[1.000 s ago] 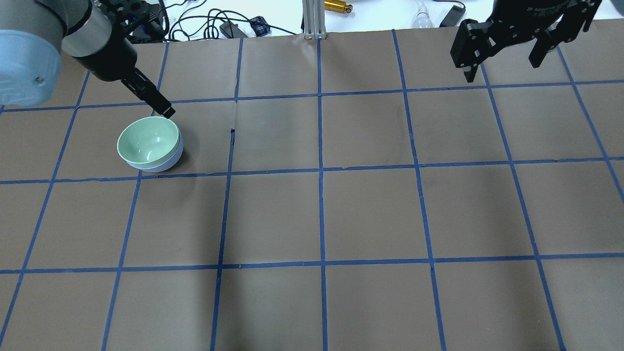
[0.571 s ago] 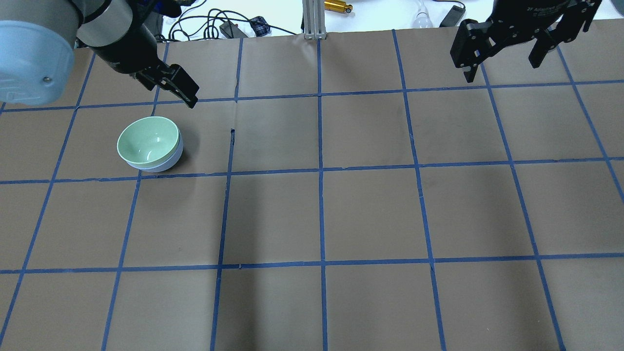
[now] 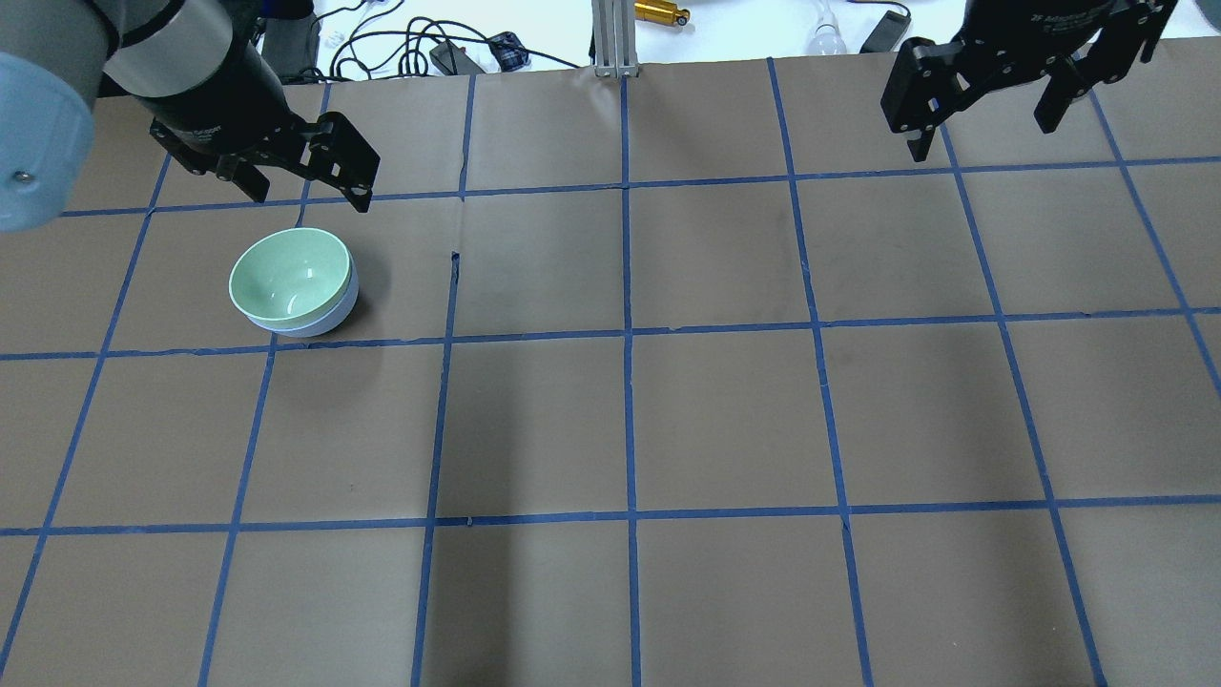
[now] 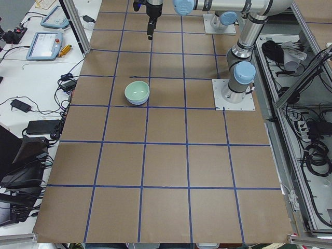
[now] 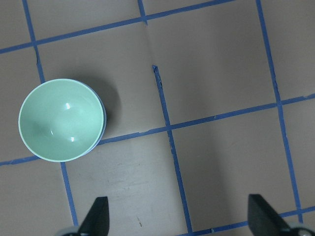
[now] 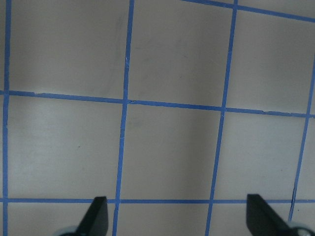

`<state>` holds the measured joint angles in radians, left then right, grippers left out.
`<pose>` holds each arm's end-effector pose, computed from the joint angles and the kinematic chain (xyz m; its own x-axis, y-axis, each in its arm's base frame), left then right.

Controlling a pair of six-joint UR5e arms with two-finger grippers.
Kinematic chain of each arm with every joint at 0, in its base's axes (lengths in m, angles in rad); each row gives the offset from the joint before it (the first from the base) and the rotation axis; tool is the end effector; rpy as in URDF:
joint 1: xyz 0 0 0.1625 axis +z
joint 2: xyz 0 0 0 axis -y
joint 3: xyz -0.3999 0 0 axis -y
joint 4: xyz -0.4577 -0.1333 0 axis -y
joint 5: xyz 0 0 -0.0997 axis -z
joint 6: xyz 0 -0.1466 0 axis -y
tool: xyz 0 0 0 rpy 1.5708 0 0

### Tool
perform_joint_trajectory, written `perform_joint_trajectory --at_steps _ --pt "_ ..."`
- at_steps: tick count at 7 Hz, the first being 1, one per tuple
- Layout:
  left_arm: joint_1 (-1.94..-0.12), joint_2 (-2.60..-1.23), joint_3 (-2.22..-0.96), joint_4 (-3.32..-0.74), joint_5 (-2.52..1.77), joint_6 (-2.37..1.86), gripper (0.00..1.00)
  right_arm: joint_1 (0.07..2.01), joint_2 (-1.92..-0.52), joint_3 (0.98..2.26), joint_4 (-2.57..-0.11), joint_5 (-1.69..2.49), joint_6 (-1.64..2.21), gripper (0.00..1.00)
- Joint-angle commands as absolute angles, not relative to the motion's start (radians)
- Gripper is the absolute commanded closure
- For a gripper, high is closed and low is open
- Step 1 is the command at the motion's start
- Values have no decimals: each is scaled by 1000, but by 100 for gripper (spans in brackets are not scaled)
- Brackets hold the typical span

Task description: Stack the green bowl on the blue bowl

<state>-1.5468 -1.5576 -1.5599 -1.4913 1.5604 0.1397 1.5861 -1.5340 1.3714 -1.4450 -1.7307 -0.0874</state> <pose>-0.1212 -0.5697 0.4379 -0.9933 0.1158 -0.0042 0.1156 0.9879 -0.1038 0.1187 -0.5696 0.4953 -0.9821 -0.0964 0.1617 -0.1014 0.9946 -0.0228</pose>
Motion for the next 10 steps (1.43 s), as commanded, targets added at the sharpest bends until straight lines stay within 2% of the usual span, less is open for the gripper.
perform_joint_trajectory --at_steps 1,10 --pt "-1551 -1557 -1558 -1514 1553 24 0 1586 -1534 1371 -1445 -1732 -87 0" --pt "-1575 -1528 -1531 -1577 1559 23 0 1586 -1534 1371 -1445 -1730 -87 0"
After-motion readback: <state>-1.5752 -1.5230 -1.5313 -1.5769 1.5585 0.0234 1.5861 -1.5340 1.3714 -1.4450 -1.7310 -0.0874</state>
